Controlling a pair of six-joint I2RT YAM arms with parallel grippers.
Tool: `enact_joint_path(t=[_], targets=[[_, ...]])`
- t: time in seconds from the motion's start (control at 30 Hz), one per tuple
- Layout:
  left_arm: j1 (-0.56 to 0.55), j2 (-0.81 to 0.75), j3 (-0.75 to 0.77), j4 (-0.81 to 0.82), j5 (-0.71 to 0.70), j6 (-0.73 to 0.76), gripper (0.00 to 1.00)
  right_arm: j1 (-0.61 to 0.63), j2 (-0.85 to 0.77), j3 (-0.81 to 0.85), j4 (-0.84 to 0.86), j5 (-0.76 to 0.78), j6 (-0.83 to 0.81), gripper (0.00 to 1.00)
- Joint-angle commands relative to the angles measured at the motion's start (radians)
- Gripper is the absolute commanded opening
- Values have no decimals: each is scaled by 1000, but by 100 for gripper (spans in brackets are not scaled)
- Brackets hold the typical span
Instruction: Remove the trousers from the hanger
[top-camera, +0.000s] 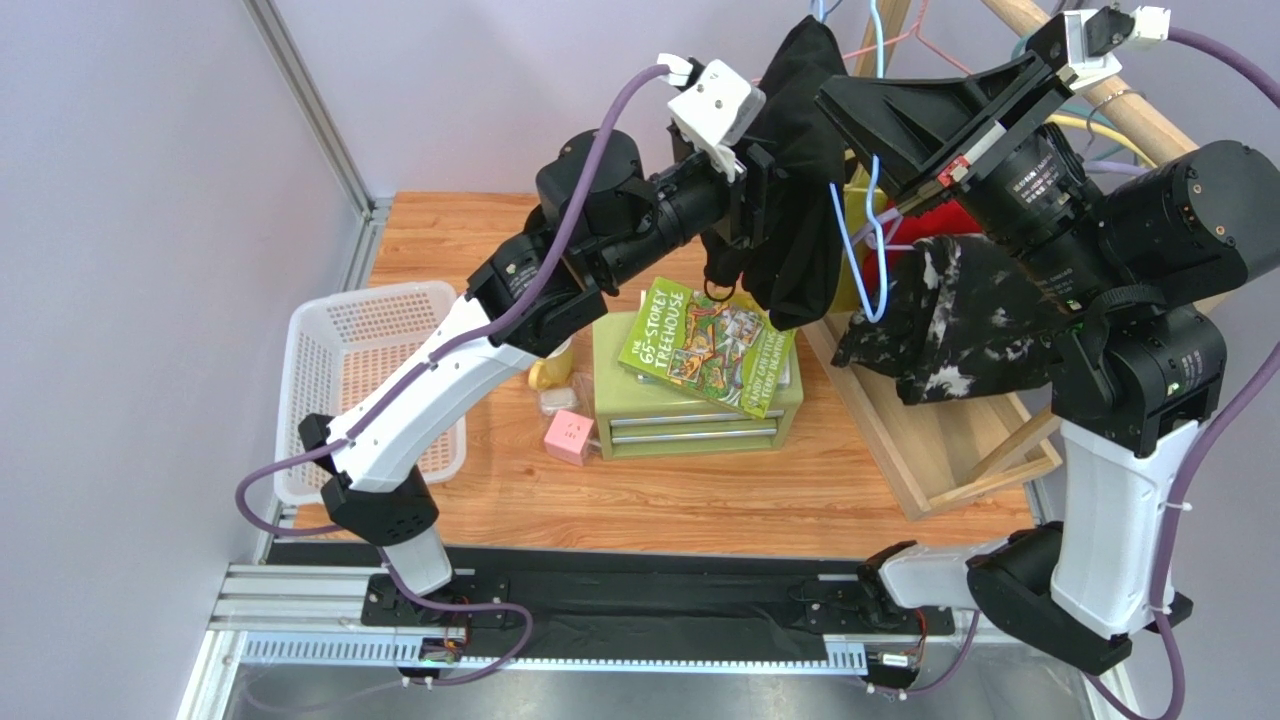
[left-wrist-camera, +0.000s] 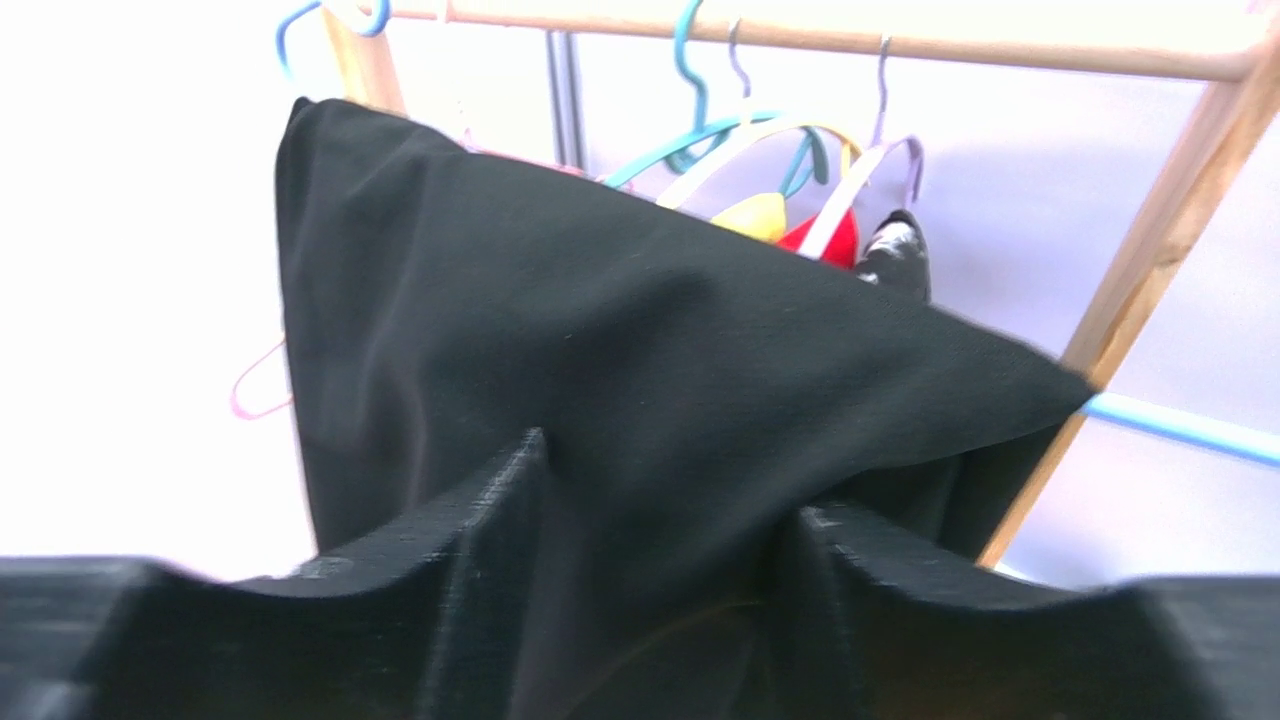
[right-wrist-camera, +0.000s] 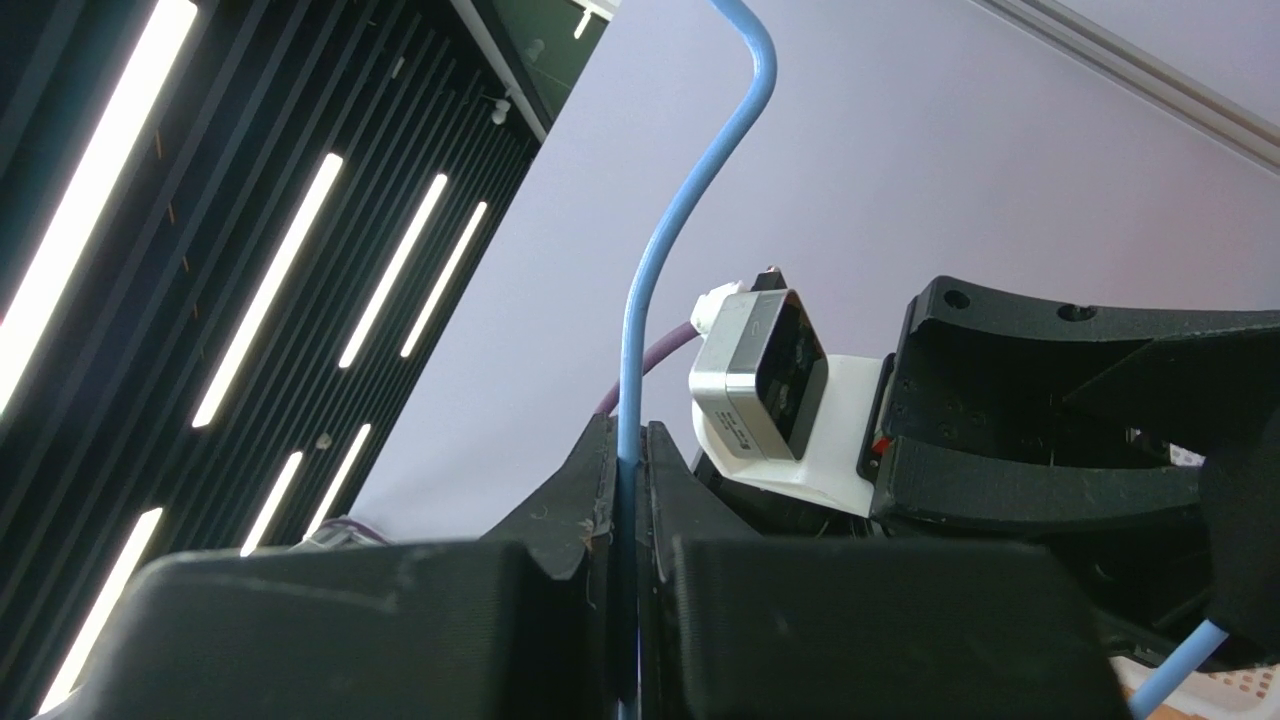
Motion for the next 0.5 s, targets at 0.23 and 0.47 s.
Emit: enact_joint_path(t=[0.23, 0.47], targets=[[-4, 25, 121, 32, 62, 17, 0, 5, -96, -10, 128, 46, -68, 0], [-17, -56, 106, 56, 30, -18, 0, 5, -136, -112, 94, 113, -120, 0]])
